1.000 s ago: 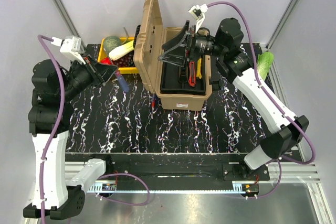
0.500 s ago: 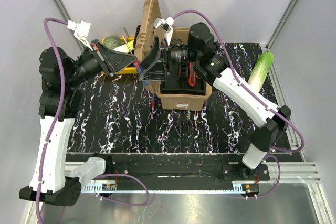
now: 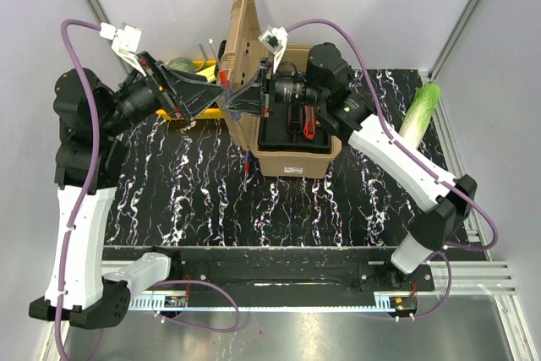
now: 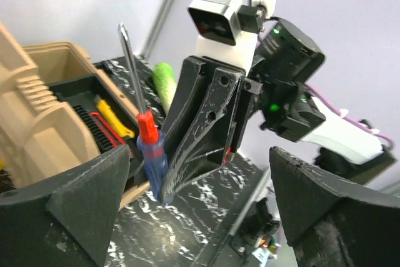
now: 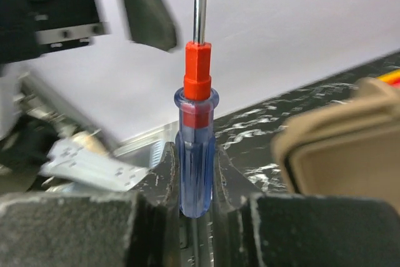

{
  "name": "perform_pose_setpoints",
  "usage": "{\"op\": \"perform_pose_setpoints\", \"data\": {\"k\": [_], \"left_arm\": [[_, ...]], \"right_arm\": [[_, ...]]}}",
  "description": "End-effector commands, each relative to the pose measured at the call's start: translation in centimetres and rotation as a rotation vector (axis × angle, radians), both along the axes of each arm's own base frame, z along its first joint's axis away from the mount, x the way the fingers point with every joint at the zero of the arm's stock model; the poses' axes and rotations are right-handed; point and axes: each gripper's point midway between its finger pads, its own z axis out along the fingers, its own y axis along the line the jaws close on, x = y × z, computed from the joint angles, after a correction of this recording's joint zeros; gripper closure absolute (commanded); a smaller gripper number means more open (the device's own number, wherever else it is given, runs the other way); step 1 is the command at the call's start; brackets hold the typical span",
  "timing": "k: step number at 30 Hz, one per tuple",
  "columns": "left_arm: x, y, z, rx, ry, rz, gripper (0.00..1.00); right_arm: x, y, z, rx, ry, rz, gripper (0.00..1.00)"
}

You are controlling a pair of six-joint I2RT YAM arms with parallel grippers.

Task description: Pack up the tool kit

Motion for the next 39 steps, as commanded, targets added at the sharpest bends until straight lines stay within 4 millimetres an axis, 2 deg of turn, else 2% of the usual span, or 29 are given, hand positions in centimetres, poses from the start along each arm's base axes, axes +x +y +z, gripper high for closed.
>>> {"op": "perform_pose_setpoints", "data": {"k": [1,5,7,9,12,13,15,18,20,23,28,31,36,39], "left_arm": [[0.4,2.4,0.1,0.108,-0.091,0.172,0.03],[2.8,4.9,-3.3,0.182,-0.012,0.352,0.02],[4.7,7.0,-5.8,0.215,0.072,0.499,0.02],[6.4,9.6,-9.1,0.254,0.185,0.663,0.02],[7.8,13.2,-14.7,0.311,0.364,0.883,0.03],[8.2,13.5,-16.6,0.331,0.413,0.906,0.04],[8.8,13.2,-20.0,0.355,0.505,0.902,0.05],[9.7,11.7,-25.7,0.379,0.660,0.838,0.09],[10.1,10.8,-28.9,0.388,0.752,0.798,0.14],[10.6,9.1,-32.5,0.377,0.862,0.704,0.18],[11.8,6.2,-36.3,0.348,0.959,0.545,0.22],[12.7,5.0,-38.3,0.345,0.990,0.474,0.24],[14.3,4.0,-40.2,0.370,1.005,0.421,0.28],[14.8,3.3,-41.0,0.377,1.011,0.379,0.28]], "right_arm": [[4.1,-4.1,5.5,0.150,-0.141,-0.418,1.00],[9.8,-8.1,4.4,0.121,-0.054,-0.787,1.00],[12.7,-10.0,1.0,0.034,0.049,-0.927,1.00],[15.0,-11.2,-2.1,-0.042,0.152,-0.993,1.00],[16.9,-11.6,-7.5,-0.180,0.265,-1.015,1.00],[17.1,-11.4,-9.2,-0.228,0.282,-1.007,1.00],[17.2,-10.7,-12.1,-0.303,0.315,-0.977,1.00],[17.4,-10.1,-15.5,-0.390,0.364,-0.949,1.00],[17.6,-10.1,-17.2,-0.440,0.395,-0.961,1.00],[18.1,-10.4,-19.4,-0.503,0.441,-0.984,1.00],[18.9,-10.3,-22.1,-0.567,0.507,-0.993,1.00],[19.3,-9.8,-22.6,-0.580,0.522,-0.967,0.94],[19.6,-9.8,-23.8,-0.625,0.555,-0.968,0.77],[19.6,-10.2,-23.9,-0.634,0.566,-0.974,0.65]]}}
